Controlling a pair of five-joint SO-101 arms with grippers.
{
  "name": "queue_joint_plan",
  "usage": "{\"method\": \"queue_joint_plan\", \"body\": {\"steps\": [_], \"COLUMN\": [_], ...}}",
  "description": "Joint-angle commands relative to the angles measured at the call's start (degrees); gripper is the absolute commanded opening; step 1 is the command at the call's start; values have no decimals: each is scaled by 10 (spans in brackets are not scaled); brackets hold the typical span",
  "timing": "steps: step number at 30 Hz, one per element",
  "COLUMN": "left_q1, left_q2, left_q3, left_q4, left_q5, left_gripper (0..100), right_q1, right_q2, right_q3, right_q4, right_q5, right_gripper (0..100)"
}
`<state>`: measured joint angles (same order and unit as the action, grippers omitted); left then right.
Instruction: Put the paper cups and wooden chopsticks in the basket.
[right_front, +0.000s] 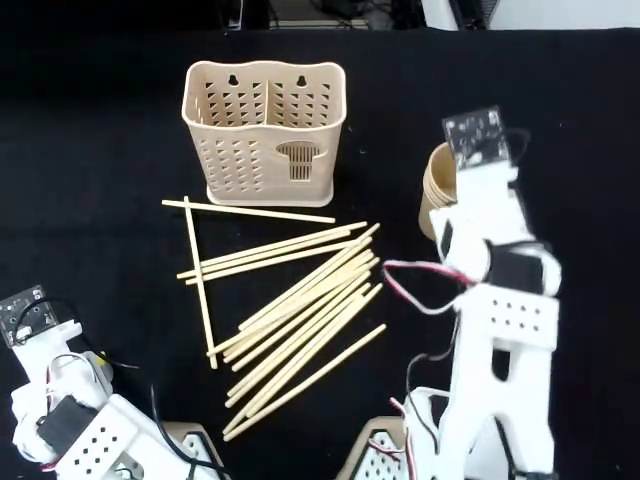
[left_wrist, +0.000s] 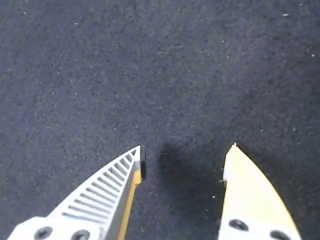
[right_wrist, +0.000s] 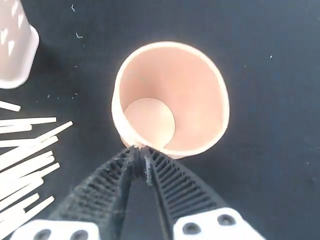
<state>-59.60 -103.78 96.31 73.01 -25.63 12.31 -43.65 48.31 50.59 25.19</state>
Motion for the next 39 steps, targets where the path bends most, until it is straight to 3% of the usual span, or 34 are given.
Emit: {"method": "queue_joint_plan", "body": {"steps": [1, 7, 39], "left_q1": [0, 0, 0], "left_q2": [-4, -4, -4], "left_q3": [9, 9, 9], "left_q4": [4, 4, 4], "left_q5": [3, 3, 3], "left_gripper": [271, 271, 271], "right_q1": [-3, -2, -2], "right_q2": [-42, -71, -73], "right_q3": [59, 138, 204], "right_q4": [-68, -129, -171], "right_q5": [-7, -7, -3], "right_gripper": [12, 12, 12]}}
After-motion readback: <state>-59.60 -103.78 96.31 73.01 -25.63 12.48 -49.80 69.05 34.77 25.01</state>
